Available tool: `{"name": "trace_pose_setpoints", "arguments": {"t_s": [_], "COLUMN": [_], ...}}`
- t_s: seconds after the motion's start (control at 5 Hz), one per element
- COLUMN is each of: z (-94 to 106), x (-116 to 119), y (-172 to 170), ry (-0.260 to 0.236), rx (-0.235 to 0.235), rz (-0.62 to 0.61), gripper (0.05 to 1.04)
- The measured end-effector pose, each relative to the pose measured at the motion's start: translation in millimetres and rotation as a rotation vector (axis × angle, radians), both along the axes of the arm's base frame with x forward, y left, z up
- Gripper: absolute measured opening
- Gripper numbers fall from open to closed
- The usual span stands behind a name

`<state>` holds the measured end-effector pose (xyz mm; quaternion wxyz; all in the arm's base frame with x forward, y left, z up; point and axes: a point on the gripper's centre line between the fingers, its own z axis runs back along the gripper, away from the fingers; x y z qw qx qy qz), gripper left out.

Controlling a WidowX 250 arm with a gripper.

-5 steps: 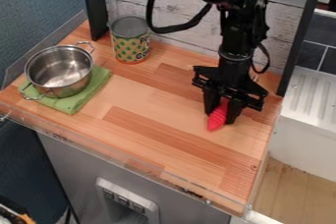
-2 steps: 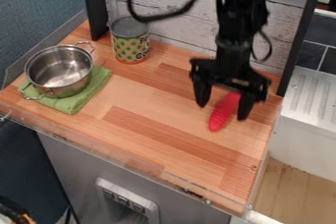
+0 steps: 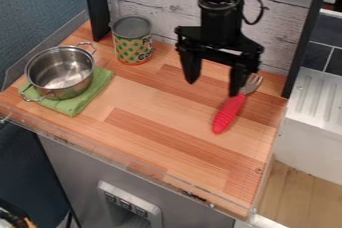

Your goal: Move the red fork to the right side of the stove

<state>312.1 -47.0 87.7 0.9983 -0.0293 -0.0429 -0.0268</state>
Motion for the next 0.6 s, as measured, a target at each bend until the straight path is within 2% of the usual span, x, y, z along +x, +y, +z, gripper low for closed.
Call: {"name": "trace_pose_setpoints", "arguments": {"t_s": [0.6], "z": [0.7], "x": [0.8], "y": [1.2], "ry": [-0.002], "rx": [-0.001], "rz": [-0.005], "gripper": [1.000]}}
